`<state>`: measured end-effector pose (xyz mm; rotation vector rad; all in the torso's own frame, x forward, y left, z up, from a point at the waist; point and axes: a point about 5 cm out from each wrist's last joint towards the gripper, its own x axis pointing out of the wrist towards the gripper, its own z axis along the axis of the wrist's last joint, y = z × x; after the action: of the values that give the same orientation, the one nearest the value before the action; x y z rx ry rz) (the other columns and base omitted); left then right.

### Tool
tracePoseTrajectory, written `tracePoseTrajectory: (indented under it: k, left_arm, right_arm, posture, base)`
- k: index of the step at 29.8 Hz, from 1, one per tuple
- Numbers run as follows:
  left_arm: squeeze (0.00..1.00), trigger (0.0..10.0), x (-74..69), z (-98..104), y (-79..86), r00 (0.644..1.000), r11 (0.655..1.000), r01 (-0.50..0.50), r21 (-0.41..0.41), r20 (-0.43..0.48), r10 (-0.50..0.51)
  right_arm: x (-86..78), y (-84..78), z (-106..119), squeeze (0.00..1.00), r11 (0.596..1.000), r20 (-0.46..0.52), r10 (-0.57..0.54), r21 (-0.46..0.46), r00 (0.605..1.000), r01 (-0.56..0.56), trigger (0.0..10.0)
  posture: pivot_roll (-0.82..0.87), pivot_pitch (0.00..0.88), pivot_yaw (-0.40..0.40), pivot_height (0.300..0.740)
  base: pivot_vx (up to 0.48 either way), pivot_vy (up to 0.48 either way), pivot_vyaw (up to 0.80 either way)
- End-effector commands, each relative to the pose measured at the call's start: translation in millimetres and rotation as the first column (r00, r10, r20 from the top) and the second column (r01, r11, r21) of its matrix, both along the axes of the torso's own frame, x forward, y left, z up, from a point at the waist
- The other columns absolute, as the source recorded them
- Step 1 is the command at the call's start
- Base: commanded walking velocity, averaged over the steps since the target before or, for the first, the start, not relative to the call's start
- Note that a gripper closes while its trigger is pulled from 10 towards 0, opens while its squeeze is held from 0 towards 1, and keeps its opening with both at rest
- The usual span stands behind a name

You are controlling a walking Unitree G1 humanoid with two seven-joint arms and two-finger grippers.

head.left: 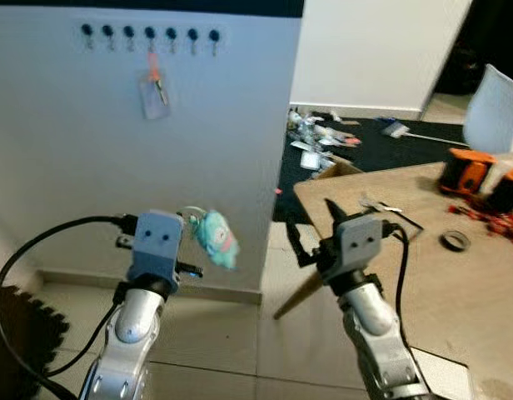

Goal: Hang keys on a hook

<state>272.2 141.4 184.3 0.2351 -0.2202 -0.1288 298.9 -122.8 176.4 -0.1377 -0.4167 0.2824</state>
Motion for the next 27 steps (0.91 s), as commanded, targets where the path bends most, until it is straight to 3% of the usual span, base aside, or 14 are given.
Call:
tracePoseTrajectory:
  k: [1,23,27]
  left_arm:
    - [0.0,10.0,0.7,-1,-1.4,1.0,1.0,0.003,0.002,-0.004,-0.003]
    - [0.0,10.0,10.6,5,-6.6,1.0,1.0,0.022,0.014,0.015,-0.022]
    - [0.0,10.0,11.4,4,-6.1,1.0,1.0,0.023,0.008,0.012,-0.023]
  right_arm:
    - [-0.6,-5.8,-8,0.0,1.0,-0.035,-0.025,0.01,0.999,0.025,10.0]
    - [0.3,-6.0,-6,0.0,0.999,-0.033,-0.022,0.029,0.999,0.023,10.0]
    - [0.7,-5.5,-6,0.0,0.999,-0.031,-0.019,0.031,0.999,0.02,10.0]
  posture:
    - [0.13,0.124,-0.015,0.74]
    - [0.13,0.122,-0.013,0.74]
    - [0.13,0.119,-0.012,0.74]
  base:
    - [0.0,0.0,0.0]
    - [0.0,0.0,0.0]
    - [0.0,0.392,0.0]
